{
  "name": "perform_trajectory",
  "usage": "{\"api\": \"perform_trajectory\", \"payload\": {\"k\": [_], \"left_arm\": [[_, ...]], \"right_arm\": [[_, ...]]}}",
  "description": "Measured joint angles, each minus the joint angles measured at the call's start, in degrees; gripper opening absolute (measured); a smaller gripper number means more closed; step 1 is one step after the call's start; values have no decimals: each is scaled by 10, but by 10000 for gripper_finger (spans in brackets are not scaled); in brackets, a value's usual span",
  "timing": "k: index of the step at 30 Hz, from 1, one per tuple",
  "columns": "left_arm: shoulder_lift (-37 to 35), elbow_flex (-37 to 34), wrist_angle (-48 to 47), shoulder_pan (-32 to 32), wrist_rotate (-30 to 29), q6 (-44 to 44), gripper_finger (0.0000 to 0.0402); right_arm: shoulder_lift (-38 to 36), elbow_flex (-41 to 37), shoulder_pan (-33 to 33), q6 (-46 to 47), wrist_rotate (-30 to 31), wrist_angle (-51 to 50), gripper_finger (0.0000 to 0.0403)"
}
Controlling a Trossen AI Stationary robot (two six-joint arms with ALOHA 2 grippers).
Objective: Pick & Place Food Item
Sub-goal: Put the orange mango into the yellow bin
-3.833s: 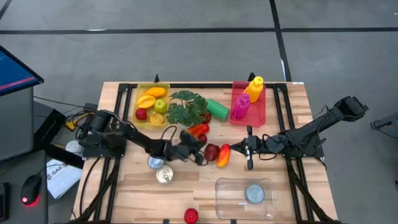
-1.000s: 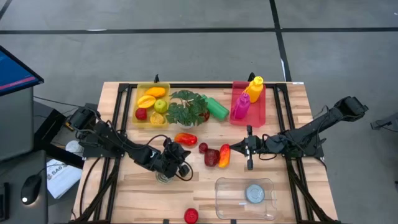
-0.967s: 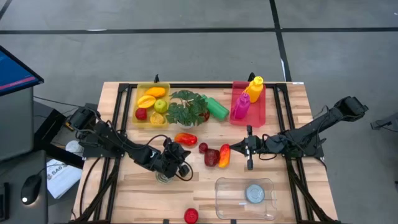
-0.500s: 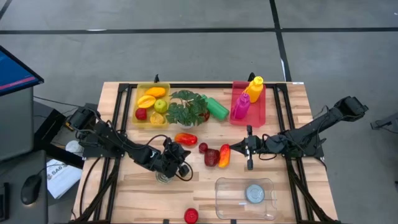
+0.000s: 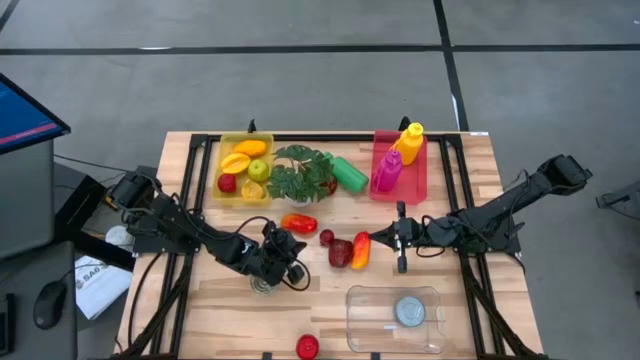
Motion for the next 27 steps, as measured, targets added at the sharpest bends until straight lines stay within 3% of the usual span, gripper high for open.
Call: {"api": "perform_trajectory", "payload": {"k": [7, 12, 21, 27], "left_arm": [[0, -8, 1, 37, -47, 0, 0], [1, -36, 0, 94, -47, 0, 0], [1, -66, 2, 162, -14, -1, 0], [1, -73, 4, 176, 60, -2, 0]], "right_arm": [[0, 0, 0, 0, 0, 0, 0], [0, 0, 0, 0, 0, 0, 0], [0, 0, 0, 0, 0, 0, 0], [0, 0, 0, 0, 0, 0, 0]]}}
